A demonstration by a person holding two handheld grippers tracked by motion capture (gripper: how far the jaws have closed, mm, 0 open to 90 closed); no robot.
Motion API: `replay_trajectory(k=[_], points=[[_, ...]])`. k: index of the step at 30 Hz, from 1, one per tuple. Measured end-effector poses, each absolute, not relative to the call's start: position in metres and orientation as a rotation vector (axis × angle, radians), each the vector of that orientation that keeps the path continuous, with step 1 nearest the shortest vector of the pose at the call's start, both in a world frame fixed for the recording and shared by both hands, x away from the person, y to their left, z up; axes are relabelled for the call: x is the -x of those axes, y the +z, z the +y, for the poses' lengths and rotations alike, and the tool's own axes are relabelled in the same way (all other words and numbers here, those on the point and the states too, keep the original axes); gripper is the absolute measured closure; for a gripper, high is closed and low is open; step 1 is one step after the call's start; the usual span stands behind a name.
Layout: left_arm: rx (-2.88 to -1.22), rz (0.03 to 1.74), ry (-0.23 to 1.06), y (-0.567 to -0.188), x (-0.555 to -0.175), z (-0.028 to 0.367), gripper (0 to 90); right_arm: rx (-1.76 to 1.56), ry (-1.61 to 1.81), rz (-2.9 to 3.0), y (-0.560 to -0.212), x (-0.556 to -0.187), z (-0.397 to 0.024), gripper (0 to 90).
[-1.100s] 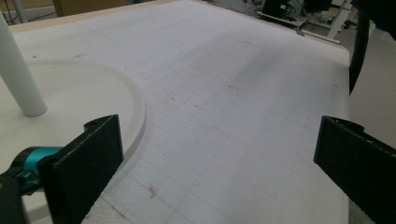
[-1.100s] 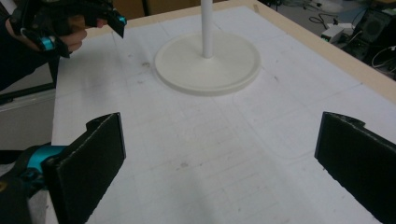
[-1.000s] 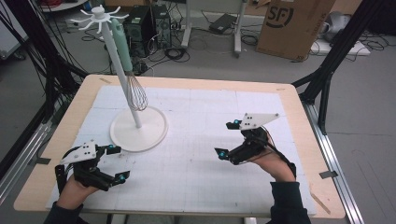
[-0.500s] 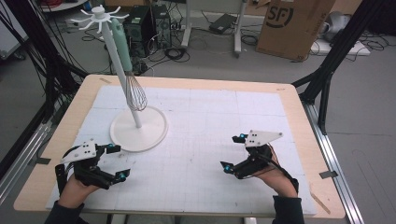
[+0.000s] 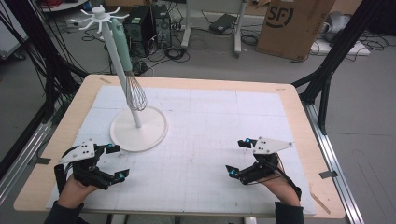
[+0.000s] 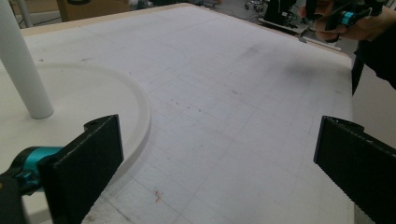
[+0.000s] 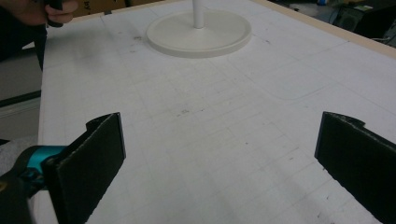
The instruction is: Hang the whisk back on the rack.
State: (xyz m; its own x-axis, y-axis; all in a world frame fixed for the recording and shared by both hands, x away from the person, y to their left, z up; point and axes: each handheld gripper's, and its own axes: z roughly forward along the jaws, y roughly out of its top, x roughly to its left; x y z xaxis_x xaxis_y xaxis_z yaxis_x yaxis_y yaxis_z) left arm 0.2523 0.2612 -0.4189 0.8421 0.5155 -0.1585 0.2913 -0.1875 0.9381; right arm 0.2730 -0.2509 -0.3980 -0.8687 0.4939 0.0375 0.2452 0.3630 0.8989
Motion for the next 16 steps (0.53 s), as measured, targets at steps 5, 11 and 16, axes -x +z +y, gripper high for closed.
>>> replay_trajectory(k=[5, 11, 16], points=[[-1.789, 0.619, 0.229, -0.419, -0.252, 0.261, 2.0, -0.663, 1.531, 2.375, -0.405, -0.27, -0.253, 1.0], [-1.799, 0.623, 0.231, -0.42, -0.253, 0.261, 2.0, -0.648, 1.549, 2.367, -0.41, -0.268, -0.254, 1.0], [-1.802, 0.621, 0.232, -0.421, -0.253, 0.26, 2.0, -0.663, 1.578, 2.356, -0.41, -0.266, -0.258, 1.0]])
